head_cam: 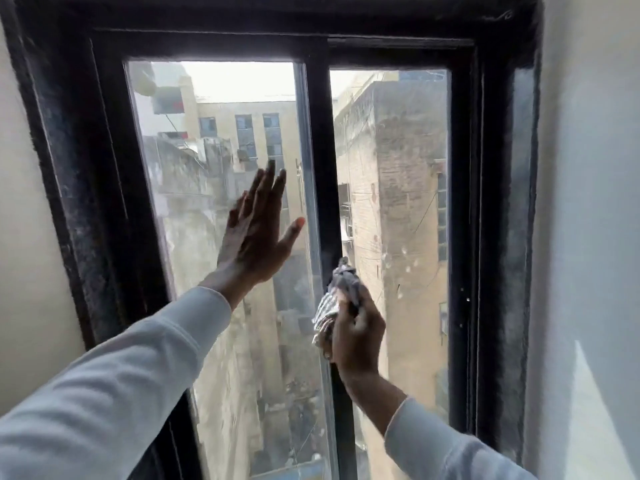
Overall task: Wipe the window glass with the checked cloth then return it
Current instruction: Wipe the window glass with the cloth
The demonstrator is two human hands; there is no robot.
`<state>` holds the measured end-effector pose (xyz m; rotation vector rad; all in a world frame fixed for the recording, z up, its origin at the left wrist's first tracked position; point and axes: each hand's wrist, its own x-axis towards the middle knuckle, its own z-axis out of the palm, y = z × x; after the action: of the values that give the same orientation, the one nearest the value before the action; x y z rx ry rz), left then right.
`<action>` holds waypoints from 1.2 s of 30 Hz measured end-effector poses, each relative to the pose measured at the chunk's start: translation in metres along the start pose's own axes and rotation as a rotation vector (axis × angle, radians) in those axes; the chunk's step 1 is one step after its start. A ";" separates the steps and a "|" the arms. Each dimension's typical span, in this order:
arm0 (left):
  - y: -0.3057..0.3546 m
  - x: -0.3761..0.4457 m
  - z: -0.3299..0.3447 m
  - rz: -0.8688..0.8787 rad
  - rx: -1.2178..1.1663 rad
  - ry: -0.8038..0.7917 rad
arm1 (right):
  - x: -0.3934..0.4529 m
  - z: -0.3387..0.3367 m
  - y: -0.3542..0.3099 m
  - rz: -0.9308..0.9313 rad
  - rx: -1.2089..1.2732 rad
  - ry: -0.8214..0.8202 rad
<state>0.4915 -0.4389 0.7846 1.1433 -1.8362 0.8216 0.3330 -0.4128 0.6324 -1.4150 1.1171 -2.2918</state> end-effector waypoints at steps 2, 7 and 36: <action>0.023 0.014 0.013 0.048 0.002 -0.034 | 0.039 -0.034 -0.011 0.108 0.059 0.159; 0.055 0.034 0.042 0.112 0.181 -0.045 | 0.101 -0.067 0.016 -0.187 -0.223 0.127; 0.089 0.036 0.048 -0.131 0.373 -0.173 | 0.197 -0.042 0.094 -0.254 -0.618 0.145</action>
<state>0.3866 -0.4595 0.7839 1.5956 -1.7662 1.0440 0.1788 -0.5641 0.6875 -1.6907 1.9126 -2.3535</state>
